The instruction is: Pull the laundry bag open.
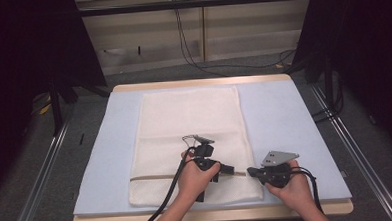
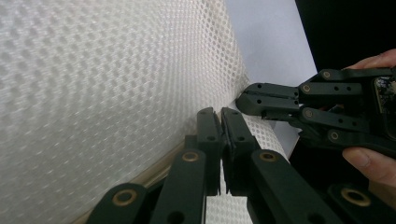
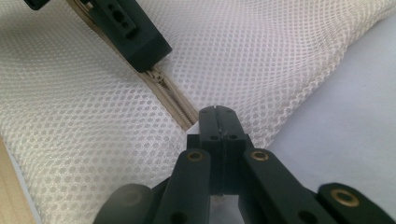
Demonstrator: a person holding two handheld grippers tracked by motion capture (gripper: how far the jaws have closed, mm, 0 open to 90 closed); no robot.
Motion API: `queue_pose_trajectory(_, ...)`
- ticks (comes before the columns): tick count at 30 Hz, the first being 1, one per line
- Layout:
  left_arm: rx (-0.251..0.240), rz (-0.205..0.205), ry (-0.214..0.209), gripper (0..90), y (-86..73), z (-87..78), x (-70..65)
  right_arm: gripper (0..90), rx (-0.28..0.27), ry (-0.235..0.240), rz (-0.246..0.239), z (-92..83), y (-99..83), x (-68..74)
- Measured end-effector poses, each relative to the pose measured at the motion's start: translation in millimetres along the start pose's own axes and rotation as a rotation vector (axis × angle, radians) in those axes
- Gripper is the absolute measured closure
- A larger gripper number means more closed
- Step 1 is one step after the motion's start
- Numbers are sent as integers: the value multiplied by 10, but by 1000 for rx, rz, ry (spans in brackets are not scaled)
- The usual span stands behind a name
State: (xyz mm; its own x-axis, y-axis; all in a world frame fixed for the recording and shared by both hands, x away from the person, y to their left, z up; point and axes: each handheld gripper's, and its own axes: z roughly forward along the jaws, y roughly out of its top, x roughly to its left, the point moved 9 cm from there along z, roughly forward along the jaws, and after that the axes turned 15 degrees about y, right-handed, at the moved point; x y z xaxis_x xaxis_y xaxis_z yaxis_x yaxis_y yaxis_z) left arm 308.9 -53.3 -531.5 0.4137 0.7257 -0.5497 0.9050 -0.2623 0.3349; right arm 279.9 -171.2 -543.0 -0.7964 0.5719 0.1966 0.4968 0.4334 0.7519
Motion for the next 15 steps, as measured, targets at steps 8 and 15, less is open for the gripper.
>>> queue_pose_trajectory(8,3,-6,-8,874,-2,-65,82,900,3,-1,3,-1,-1,0)
queue_pose_trajectory(15,4,-3,3,874,-6,-112,120,900,1,6,5,1,1,1)
